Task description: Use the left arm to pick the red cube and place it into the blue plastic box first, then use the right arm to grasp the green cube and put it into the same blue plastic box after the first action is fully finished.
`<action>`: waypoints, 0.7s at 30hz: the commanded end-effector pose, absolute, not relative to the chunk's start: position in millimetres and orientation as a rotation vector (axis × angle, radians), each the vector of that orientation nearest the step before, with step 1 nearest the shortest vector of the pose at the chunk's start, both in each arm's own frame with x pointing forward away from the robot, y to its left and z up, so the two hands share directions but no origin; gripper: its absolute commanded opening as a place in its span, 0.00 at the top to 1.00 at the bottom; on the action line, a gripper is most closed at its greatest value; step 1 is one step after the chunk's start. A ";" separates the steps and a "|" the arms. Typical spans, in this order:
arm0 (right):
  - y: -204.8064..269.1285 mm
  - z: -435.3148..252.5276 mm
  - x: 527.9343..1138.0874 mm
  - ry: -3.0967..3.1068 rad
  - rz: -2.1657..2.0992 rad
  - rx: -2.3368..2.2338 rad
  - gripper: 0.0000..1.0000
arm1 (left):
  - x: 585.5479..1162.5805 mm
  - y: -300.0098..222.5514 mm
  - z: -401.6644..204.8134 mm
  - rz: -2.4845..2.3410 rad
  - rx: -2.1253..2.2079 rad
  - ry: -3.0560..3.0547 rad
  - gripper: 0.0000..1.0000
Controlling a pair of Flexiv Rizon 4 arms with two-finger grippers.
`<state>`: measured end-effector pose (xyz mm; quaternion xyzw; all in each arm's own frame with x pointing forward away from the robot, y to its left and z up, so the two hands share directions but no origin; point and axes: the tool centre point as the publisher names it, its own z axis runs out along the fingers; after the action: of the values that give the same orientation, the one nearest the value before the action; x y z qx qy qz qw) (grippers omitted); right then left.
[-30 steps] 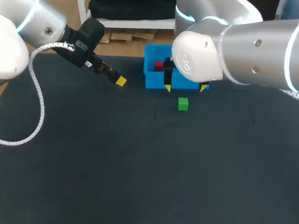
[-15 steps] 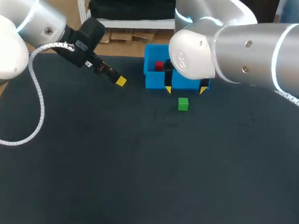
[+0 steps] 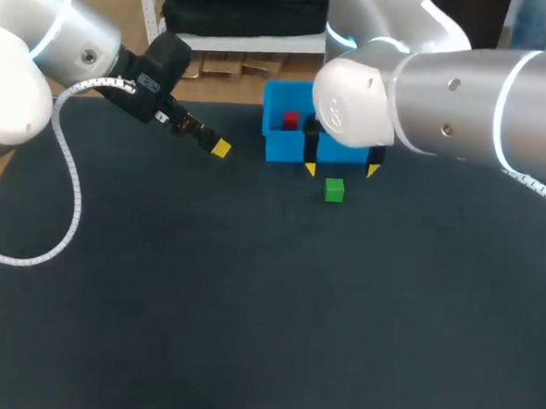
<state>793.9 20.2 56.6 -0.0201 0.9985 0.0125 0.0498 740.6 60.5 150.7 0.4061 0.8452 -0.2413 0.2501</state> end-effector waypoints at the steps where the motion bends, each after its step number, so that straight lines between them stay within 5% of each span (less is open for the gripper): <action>1: 22.1 50.2 798.0 3.050 0.031 -0.075 0.00 | 739.6 61.6 150.0 -0.660 1.106 2.294 0.00; 21: 25.9 28.0 803.8 3.080 0.016 -0.197 0.00 | 739.6 61.6 150.0 -0.660 1.106 2.294 0.00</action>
<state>798.2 24.9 29.7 -0.0633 0.9974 0.0051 0.0332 740.6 60.5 150.7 0.4061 0.8452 -0.2413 0.2501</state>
